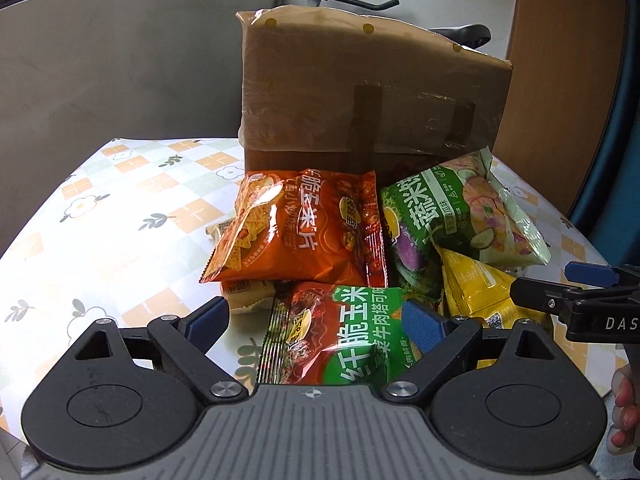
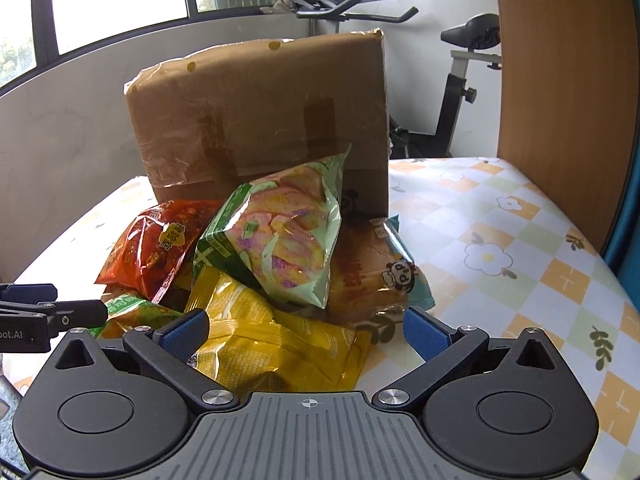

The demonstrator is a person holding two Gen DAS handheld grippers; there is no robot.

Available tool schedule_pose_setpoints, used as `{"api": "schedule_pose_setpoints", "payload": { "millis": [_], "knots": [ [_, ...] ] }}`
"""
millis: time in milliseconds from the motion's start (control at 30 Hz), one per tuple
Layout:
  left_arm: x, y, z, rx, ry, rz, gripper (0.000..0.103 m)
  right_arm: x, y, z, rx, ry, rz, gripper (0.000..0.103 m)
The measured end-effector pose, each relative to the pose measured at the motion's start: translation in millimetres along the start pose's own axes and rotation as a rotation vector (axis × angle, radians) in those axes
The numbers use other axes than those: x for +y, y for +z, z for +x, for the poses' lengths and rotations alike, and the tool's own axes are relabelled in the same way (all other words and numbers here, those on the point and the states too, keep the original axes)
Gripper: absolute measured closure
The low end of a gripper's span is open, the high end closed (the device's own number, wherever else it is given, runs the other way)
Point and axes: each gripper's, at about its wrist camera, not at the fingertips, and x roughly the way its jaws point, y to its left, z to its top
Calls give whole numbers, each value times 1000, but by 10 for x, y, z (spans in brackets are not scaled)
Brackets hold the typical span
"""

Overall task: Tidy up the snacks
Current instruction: 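Lower the left tool onto the orange-green corn bag while the right tool reaches the yellow bag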

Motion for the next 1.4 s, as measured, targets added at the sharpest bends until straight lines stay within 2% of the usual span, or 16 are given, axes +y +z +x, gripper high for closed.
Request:
{"api": "schedule_pose_setpoints", "payload": {
  "millis": [400, 800, 1067, 1200, 1300, 1400],
  "knots": [
    [-1, -78, 84, 28, -31, -19, 8, -1, -79, 137, 66, 66, 25, 0],
    [83, -139, 169, 48, -52, -83, 4, -70, -99, 169, 95, 71, 69, 0],
    [157, -202, 244, 82, -115, -149, 3, -75, -122, 201, 119, 110, 87, 1],
    [98, -209, 267, 100, -144, -130, 4, -26, -135, 233, 138, 130, 71, 1],
    [79, -228, 299, 116, -177, -128, 7, -27, -139, 242, 141, 136, 78, 1],
    [75, -241, 296, 112, -215, -126, 20, -70, -147, 253, 146, 143, 103, 1]
  ]
}}
